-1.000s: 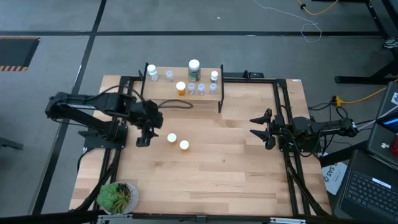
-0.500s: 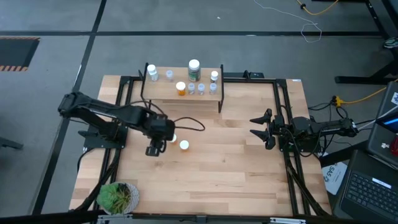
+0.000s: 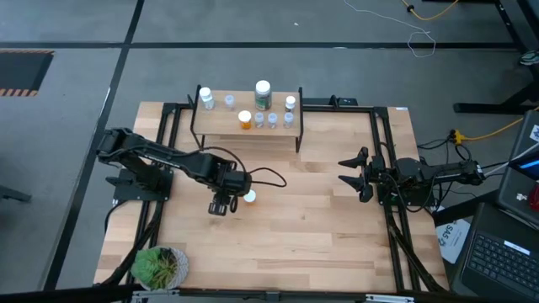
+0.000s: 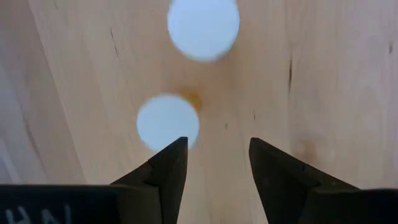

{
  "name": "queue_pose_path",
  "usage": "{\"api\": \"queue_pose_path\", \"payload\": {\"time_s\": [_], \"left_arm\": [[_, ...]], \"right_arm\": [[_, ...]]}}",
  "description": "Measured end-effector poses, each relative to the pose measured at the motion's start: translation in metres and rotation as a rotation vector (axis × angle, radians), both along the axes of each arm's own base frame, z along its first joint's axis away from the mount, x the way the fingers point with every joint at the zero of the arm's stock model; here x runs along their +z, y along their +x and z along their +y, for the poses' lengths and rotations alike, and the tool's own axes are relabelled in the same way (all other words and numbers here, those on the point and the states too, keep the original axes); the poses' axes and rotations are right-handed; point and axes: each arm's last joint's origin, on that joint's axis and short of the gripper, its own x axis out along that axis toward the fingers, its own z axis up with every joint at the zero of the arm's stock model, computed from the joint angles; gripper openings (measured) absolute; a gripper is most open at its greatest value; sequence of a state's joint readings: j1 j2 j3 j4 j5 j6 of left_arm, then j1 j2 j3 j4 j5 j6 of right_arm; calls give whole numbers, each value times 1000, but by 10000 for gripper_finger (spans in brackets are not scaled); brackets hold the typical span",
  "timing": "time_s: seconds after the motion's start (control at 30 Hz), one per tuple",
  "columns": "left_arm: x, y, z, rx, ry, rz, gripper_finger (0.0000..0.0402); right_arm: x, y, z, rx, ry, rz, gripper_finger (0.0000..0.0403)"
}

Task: Pick and place medicine bottles onto shelf by color
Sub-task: Put the orange pill bottle on the shelf

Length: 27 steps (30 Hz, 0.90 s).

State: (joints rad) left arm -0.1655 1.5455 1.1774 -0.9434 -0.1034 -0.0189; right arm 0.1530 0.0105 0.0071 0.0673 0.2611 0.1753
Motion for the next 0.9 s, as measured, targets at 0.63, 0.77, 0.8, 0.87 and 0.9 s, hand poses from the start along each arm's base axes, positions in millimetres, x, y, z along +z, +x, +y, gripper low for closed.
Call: {"api": "queue_pose_path", "payload": {"time_s": [0.63,0.77,0.8,0.87,0.9], "left_arm": [[5,15,5,-118,-26,-144,167],[7,18,4,-123,-46,-183,167],[7,19,3,-126,-48,-189,167],[7,19,2,-131,-49,-193,167],[7,19,1,-133,-49,-194,167]], "right_arm": [[0,0,0,0,0,0,255],[0,0,0,0,0,0,255],[0,0,0,0,0,0,255],[0,0,0,0,0,0,255],[0,0,0,0,0,0,255]]}}
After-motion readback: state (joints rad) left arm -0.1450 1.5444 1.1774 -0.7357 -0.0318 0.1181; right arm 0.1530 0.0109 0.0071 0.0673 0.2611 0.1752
